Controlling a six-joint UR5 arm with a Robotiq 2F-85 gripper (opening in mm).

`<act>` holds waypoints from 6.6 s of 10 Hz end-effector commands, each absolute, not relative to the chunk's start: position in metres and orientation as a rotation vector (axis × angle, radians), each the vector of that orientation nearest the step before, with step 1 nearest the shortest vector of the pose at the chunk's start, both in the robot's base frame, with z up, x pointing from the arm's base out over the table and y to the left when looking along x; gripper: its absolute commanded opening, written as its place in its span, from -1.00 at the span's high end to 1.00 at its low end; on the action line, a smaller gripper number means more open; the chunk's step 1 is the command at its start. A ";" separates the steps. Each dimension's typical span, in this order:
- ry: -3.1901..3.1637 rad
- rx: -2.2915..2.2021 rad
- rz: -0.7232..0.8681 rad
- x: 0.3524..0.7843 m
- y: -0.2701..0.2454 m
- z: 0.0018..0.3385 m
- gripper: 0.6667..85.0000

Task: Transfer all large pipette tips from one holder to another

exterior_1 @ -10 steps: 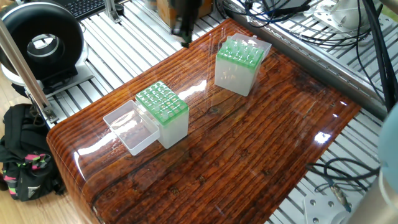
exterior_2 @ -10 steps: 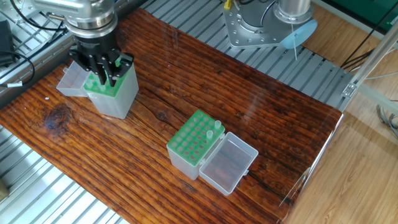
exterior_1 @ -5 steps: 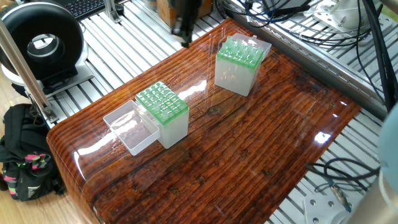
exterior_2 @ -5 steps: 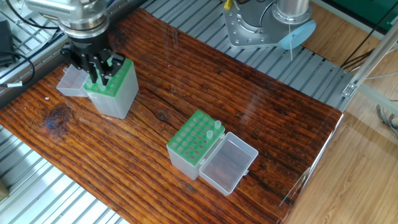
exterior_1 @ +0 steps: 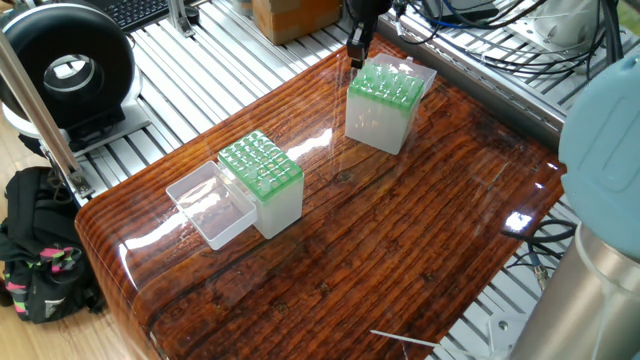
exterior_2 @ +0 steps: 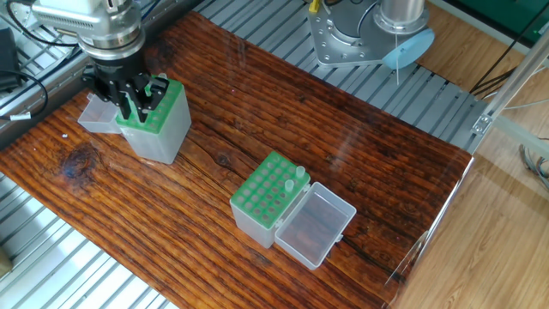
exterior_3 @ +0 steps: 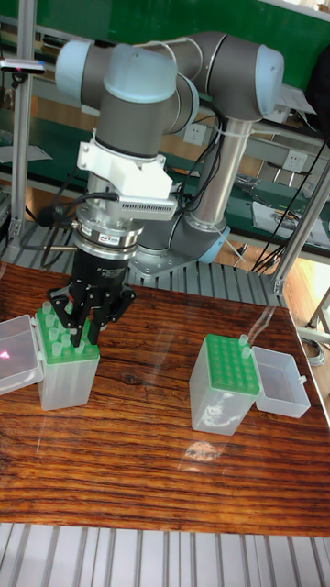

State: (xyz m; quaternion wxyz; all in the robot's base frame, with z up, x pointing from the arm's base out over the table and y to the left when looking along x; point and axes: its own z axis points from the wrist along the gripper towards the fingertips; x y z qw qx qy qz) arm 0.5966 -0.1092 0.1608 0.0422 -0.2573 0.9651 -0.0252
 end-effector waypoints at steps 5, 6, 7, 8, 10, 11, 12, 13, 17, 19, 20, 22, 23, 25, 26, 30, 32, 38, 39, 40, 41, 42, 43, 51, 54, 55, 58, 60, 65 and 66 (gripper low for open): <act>2.959 -0.878 -0.048 0.586 -0.109 0.150 0.29; 2.956 -0.882 -0.056 0.586 -0.110 0.149 0.29; 2.953 -0.887 -0.070 0.588 -0.113 0.148 0.29; 2.948 -0.891 -0.071 0.589 -0.113 0.146 0.29; 2.946 -0.892 -0.067 0.590 -0.113 0.145 0.29; 2.946 -0.892 -0.062 0.589 -0.113 0.145 0.29; 2.946 -0.894 -0.053 0.588 -0.111 0.145 0.29; 2.944 -0.898 -0.048 0.588 -0.111 0.144 0.30; 2.940 -0.902 -0.037 0.587 -0.110 0.144 0.34; 2.941 -0.900 -0.047 0.588 -0.111 0.144 0.39; 2.942 -0.900 -0.054 0.588 -0.113 0.144 0.42; 2.941 -0.897 -0.052 0.588 -0.112 0.144 0.48; 2.942 -0.890 -0.047 0.588 -0.111 0.145 0.55; 2.949 -0.882 -0.043 0.587 -0.112 0.152 0.74; 2.951 -0.883 -0.039 0.587 -0.113 0.157 0.77; 2.976 -0.829 -0.045 0.587 -0.106 0.185 0.99; 2.998 -0.797 -0.027 0.586 -0.090 0.213 0.99; 2.990 -0.783 -0.094 0.587 -0.068 0.272 0.99; 2.993 -0.768 -0.057 0.586 -0.060 0.279 0.99; 2.995 -0.742 -0.009 0.584 -0.050 0.283 0.99; 2.999 -0.718 0.003 0.583 -0.045 0.286 0.99; 3.003 -0.693 -0.002 0.583 -0.043 0.288 0.99; 3.006 -0.684 -0.023 0.582 -0.045 0.289 0.99; 3.038 -0.397 0.188 0.573 -0.002 0.292 0.99; 3.033 -0.340 0.216 0.572 0.013 0.289 0.99; 3.029 -0.318 0.234 0.572 0.019 0.288 0.99; 3.044 -0.418 0.151 0.567 0.006 0.283 0.99; 2.917 -0.652 0.005 0.592 -0.012 0.284 0.99; 2.945 -0.559 0.093 0.592 0.031 0.313 0.99; 2.978 -0.493 0.101 0.590 0.052 0.326 0.99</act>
